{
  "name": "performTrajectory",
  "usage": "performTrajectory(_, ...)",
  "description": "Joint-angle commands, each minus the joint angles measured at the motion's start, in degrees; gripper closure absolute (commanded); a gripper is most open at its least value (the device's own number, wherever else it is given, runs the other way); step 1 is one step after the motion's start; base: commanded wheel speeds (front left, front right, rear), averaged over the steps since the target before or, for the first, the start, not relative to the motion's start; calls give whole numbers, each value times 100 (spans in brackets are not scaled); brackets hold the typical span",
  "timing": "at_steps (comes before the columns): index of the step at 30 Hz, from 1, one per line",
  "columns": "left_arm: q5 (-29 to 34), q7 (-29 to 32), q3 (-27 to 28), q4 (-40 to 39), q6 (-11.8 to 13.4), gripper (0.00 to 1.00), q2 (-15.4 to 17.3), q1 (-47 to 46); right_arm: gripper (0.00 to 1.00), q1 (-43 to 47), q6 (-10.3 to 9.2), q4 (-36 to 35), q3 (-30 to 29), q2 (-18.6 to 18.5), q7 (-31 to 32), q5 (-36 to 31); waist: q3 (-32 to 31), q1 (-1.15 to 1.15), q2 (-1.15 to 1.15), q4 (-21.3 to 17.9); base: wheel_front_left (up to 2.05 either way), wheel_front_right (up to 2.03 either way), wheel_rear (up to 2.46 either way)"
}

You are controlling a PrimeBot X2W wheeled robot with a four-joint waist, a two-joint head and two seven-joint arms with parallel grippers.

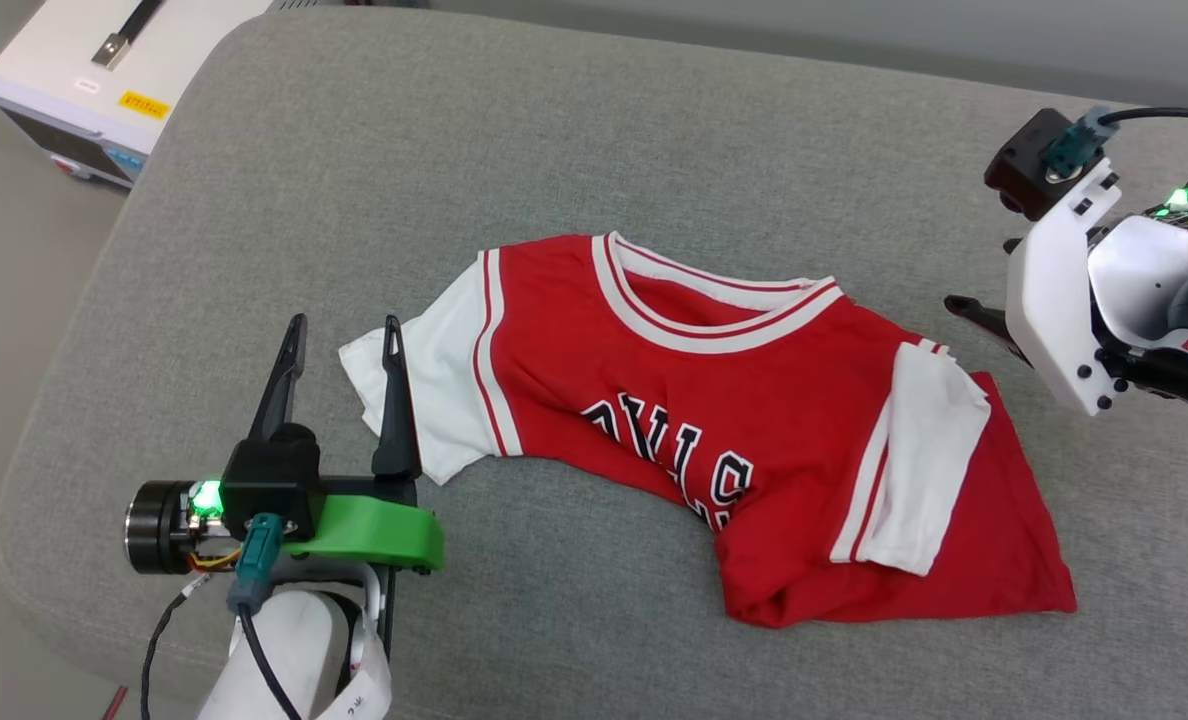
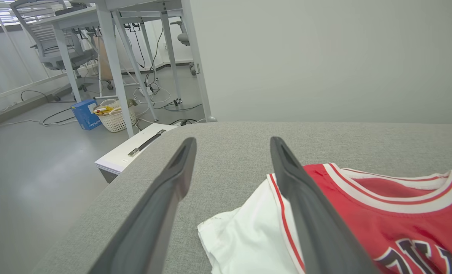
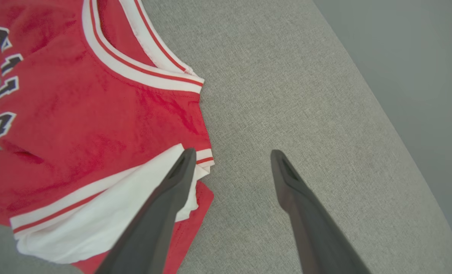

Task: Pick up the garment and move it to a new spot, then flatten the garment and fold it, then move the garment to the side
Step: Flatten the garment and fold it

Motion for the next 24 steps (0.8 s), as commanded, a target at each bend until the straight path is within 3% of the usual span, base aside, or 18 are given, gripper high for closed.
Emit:
performTrajectory(1, 102, -32, 51, -24, -74, 0, -104, -10, 0, -163, -5, 83, 135, 2, 147, 79, 271, 0, 0, 230, 0, 0, 0)
performTrajectory(11, 451, -32, 301, 11, -476, 0, -622, -273, 0, -400, -5, 1064, 925, 339, 277, 428, 804, 0, 0, 599, 0, 0, 0)
performTrajectory(12, 531, -32, 376, 44, -549, 0, -702, -303, 0, -287, -5, 1274, 1289, 345, 313, 517, 851, 0, 0, 645, 0, 0, 0)
performTrajectory(16, 609, -32, 488, 73, -601, 0, -766, -300, 0, -270, -5, 1328, 1516, 366, 156, 529, 855, 0, 0, 617, 0, 0, 0)
performTrajectory(17, 630, -32, 527, 85, -608, 0, -777, -291, 100, -292, -5, 1335, 1545, 388, 19, 513, 838, 0, 0, 582, 0, 0, 0)
performTrajectory(24, 741, -32, 663, 176, -700, 0, -822, -200, 100, -564, -5, 1215, 1600, 479, -1069, 585, 532, 0, 0, 297, 0, 0, 0)
